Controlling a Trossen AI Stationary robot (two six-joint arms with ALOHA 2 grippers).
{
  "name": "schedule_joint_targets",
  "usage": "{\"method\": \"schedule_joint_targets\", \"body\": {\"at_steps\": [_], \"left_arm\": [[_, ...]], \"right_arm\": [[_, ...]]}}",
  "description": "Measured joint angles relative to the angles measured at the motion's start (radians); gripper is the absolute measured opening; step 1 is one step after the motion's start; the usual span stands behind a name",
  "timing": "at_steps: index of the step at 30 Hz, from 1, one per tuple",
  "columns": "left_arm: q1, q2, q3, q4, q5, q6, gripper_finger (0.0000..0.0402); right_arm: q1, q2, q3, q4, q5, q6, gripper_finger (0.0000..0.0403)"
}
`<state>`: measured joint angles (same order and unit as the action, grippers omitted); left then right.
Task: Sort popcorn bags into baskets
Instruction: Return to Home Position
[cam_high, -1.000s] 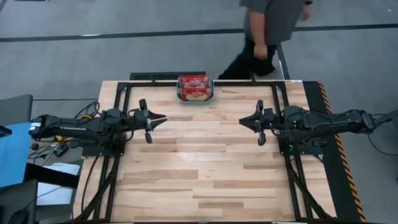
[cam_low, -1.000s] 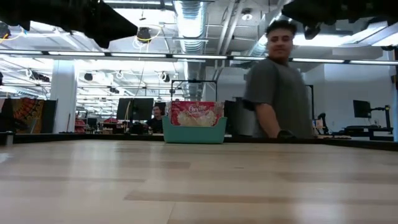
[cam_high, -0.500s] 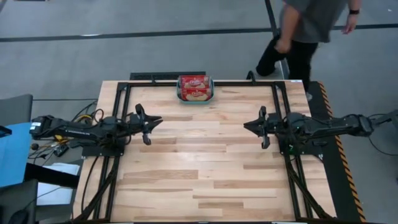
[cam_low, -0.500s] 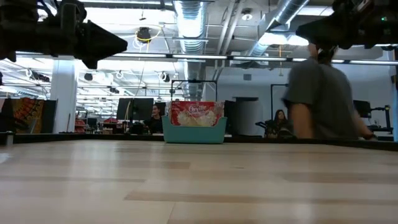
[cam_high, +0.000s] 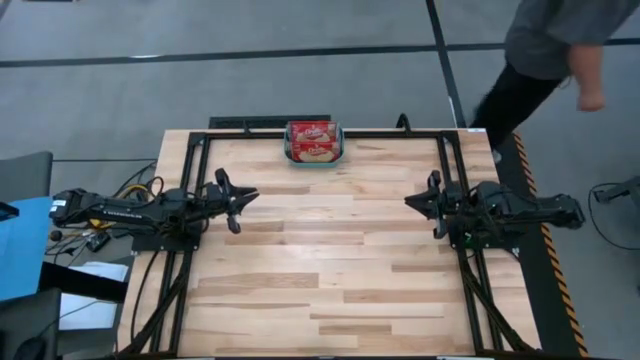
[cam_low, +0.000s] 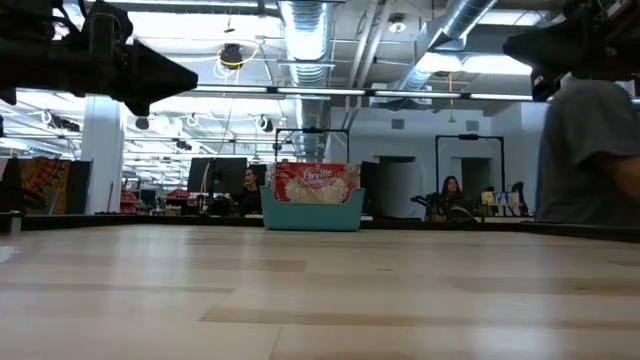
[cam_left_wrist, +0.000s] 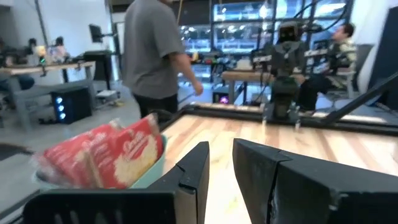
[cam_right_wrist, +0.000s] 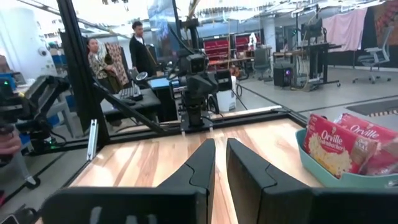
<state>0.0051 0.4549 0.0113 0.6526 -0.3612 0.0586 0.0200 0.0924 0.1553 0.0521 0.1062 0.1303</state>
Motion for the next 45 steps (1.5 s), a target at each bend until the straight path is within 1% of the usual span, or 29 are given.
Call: {"method": "schedule_joint_targets", "body": {"at_steps": [2, 6, 11, 16, 20, 22, 25, 28, 30, 36, 39, 41, 45], "left_arm": [[0.000, -0.004, -0.001, -0.022, -0.018, 0.000, 0.0063], [-0.002, -0.005, -0.001, -0.022, -0.010, 0.005, 0.0063], [-0.003, -0.004, -0.002, -0.058, -0.011, -0.002, 0.0063], [-0.003, -0.003, -0.002, -0.123, -0.011, -0.029, 0.0063], [-0.007, -0.004, -0.003, -0.124, -0.009, -0.024, 0.0063], [-0.016, -0.012, -0.003, -0.125, -0.030, -0.012, 0.0063], [-0.039, -0.059, -0.003, -0.133, -0.059, 0.007, 0.0063], [-0.070, -0.136, -0.003, -0.186, -0.072, 0.011, 0.0063], [-0.093, -0.204, -0.003, -0.243, -0.084, 0.011, 0.0063], [-0.173, -0.448, -0.004, -0.444, -0.178, 0.025, 0.0063], [-0.204, -0.451, -0.003, -0.478, -0.224, 0.035, 0.0063], [-0.213, -0.441, -0.004, -0.464, -0.227, 0.030, 0.0063], [-0.217, -0.444, -0.005, -0.538, -0.229, -0.018, 0.0063]], "right_arm": [[0.000, -0.026, -0.014, -0.007, 0.000, 0.001, 0.0065], [0.000, -0.091, -0.074, -0.006, 0.000, 0.012, 0.0065], [0.001, -0.091, -0.146, 0.071, -0.011, 0.038, 0.0065], [0.016, -0.091, -0.147, 0.071, -0.030, 0.036, 0.0065], [0.035, -0.091, -0.147, 0.086, -0.030, 0.004, 0.0065], [0.047, -0.091, -0.147, 0.087, -0.028, 0.004, 0.0065], [0.061, -0.091, -0.147, 0.108, -0.024, 0.003, 0.0065], [0.066, -0.091, -0.144, 0.087, -0.023, 0.003, 0.0065], [0.066, -0.091, -0.142, 0.088, -0.018, -0.004, 0.0066], [0.063, -0.091, -0.141, 0.089, -0.018, -0.011, 0.0066], [0.063, -0.091, -0.140, 0.089, -0.018, -0.011, 0.0066], [0.063, -0.091, -0.140, 0.088, -0.018, -0.010, 0.0066], [0.063, -0.087, -0.140, 0.045, -0.020, 0.000, 0.0066]]}}
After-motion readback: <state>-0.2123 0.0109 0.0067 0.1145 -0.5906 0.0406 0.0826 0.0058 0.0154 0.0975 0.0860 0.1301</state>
